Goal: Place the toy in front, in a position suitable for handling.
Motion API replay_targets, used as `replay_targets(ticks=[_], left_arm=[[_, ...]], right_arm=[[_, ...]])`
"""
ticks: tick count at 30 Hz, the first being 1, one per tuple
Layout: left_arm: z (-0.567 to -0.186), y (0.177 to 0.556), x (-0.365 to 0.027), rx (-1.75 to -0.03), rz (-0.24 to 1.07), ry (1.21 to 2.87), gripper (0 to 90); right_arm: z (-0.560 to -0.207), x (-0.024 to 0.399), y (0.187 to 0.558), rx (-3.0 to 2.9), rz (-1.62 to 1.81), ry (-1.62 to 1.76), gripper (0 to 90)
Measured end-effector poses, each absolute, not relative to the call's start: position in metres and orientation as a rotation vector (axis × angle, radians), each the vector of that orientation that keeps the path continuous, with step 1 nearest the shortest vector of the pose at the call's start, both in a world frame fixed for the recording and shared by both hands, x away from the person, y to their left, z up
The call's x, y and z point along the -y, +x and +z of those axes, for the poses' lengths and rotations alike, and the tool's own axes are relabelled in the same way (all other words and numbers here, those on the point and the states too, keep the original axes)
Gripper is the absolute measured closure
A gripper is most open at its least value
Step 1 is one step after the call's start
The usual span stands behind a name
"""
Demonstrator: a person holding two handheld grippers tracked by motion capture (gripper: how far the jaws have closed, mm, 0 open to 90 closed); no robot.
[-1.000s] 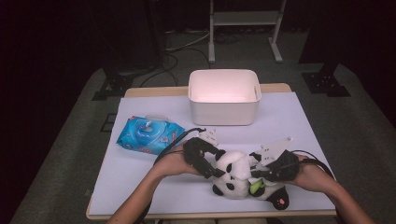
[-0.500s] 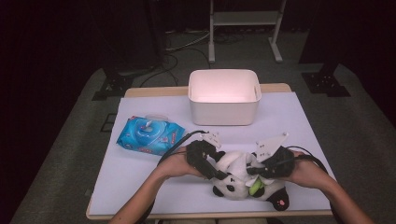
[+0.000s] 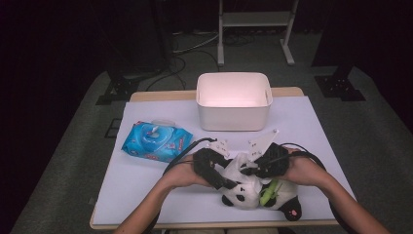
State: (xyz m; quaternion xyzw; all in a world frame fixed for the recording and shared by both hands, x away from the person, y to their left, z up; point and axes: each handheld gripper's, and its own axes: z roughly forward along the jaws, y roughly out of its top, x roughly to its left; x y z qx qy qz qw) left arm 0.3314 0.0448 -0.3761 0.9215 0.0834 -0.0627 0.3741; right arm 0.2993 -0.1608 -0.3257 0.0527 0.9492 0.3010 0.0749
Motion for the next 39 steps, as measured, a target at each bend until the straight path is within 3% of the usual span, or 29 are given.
replay_targets(ticks=[6, 16, 31, 39], left_arm=[[-0.378, 0.333, -0.048, -0.232, -0.181, 2.34, 24.8], [-0.379, 0.335, -0.038, -0.249, -0.238, 2.369, 10.9], [-0.397, 0.352, -0.037, -0.34, -0.41, 2.299, 8.9], [-0.388, 0.351, -0.043, -0.317, -0.257, 2.293, 30.7]], right_arm=[[-0.33, 0.18, 0.291, -2.833, 0.861, 0.213, 82.3], [-0.343, 0.198, 0.28, -2.817, 0.913, 0.274, 82.6], [-0.345, 0.195, 0.282, -2.83, 0.911, 0.269, 82.5], [-0.341, 0.191, 0.29, -2.812, 0.889, 0.235, 82.7]])
